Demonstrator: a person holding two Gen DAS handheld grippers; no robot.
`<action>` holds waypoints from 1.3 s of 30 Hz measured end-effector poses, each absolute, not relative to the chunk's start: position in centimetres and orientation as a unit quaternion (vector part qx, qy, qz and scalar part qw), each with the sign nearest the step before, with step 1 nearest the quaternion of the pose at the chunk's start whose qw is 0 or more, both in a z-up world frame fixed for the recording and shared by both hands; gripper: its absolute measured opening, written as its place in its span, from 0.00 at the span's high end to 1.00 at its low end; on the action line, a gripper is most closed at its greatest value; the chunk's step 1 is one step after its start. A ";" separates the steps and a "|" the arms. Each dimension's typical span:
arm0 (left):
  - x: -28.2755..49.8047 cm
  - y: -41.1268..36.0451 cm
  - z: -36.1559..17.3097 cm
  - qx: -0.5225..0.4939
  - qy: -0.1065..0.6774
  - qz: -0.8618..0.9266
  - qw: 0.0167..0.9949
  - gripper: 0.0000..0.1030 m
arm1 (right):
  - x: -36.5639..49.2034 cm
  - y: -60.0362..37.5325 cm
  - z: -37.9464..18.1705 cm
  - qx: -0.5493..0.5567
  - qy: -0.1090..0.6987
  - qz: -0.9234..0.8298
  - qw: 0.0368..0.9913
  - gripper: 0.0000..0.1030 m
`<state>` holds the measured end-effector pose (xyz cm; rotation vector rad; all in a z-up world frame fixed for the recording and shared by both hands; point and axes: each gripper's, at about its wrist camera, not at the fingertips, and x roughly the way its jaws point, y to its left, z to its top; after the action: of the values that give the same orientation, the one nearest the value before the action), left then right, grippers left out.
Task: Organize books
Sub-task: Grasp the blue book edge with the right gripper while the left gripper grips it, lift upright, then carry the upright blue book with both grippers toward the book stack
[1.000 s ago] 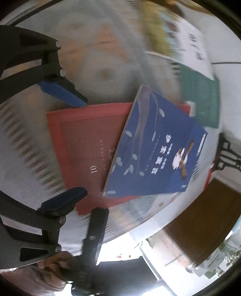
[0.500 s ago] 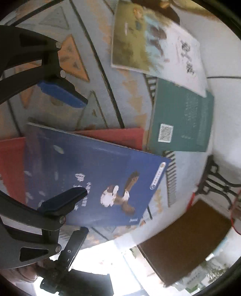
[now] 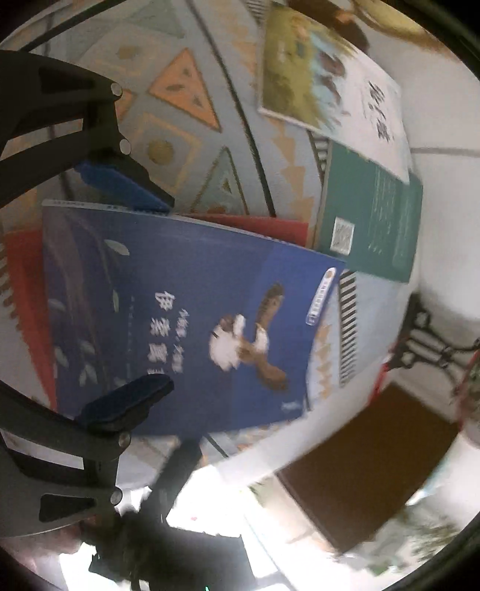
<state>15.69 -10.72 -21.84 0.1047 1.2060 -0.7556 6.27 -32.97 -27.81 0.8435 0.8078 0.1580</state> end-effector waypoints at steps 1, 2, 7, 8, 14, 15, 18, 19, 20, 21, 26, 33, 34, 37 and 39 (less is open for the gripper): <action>15.6 -10.4 -21.8 0.048 0.556 -0.340 0.757 0.16 | 6.1 -33.4 -28.4 0.418 0.381 0.082 0.821 0.61; 15.4 -10.0 -22.0 0.052 0.560 -0.329 0.759 0.19 | 5.9 -33.7 -29.0 0.441 0.379 0.094 0.808 0.63; 14.0 -8.9 -23.7 0.102 0.572 -0.288 0.761 0.30 | 4.8 -33.0 -29.9 0.463 0.381 0.130 0.790 0.65; 13.6 -8.7 -24.0 0.111 0.572 -0.281 0.763 0.30 | 4.7 -32.7 -30.1 0.463 0.386 0.136 0.787 0.65; 12.7 -7.6 -23.6 0.114 0.560 -0.280 0.771 0.28 | 4.4 -32.3 -30.9 0.512 0.373 0.190 0.750 0.65; 12.7 -7.6 -23.6 0.112 0.561 -0.281 0.771 0.28 | 4.6 -32.0 -30.8 0.511 0.371 0.198 0.750 0.65; 12.6 -7.2 -23.6 0.109 0.562 -0.281 0.771 0.29 | 5.2 -30.6 -30.8 0.461 0.408 0.171 0.769 0.65; 12.6 -7.2 -23.6 0.111 0.561 -0.281 0.771 0.29 | 5.4 -30.3 -31.3 0.459 0.418 0.165 0.766 0.69; 12.7 -7.3 -23.6 0.109 0.562 -0.281 0.770 0.29 | 5.5 -30.0 -31.6 0.458 0.423 0.163 0.765 0.76; 12.9 -7.2 -23.5 0.100 0.565 -0.283 0.769 0.29 | 5.4 -29.8 -31.7 0.453 0.424 0.155 0.769 0.92; 15.2 -4.8 -23.5 -0.025 0.585 -0.312 0.748 0.29 | 4.6 -31.1 -32.6 0.537 0.386 0.203 0.722 0.95; 15.5 -3.2 -24.7 -0.149 0.614 -0.373 0.679 0.23 | 2.7 -32.1 -33.7 0.660 0.317 0.295 0.614 0.93; 15.3 -3.0 -24.8 -0.163 0.615 -0.377 0.673 0.24 | 2.6 -32.2 -33.8 0.667 0.310 0.303 0.606 0.92; 14.3 -1.8 -24.4 -0.194 0.601 -0.383 0.674 0.43 | 2.5 -31.5 -32.8 0.628 0.339 0.301 0.633 0.92; 13.4 -1.3 -23.6 -0.160 0.593 -0.359 0.703 0.53 | 2.7 -30.9 -32.6 0.615 0.355 0.295 0.639 0.92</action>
<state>13.39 -1.26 -23.63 -0.3564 1.3191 -0.7991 2.68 -30.89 -32.58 1.4039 0.8098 0.6737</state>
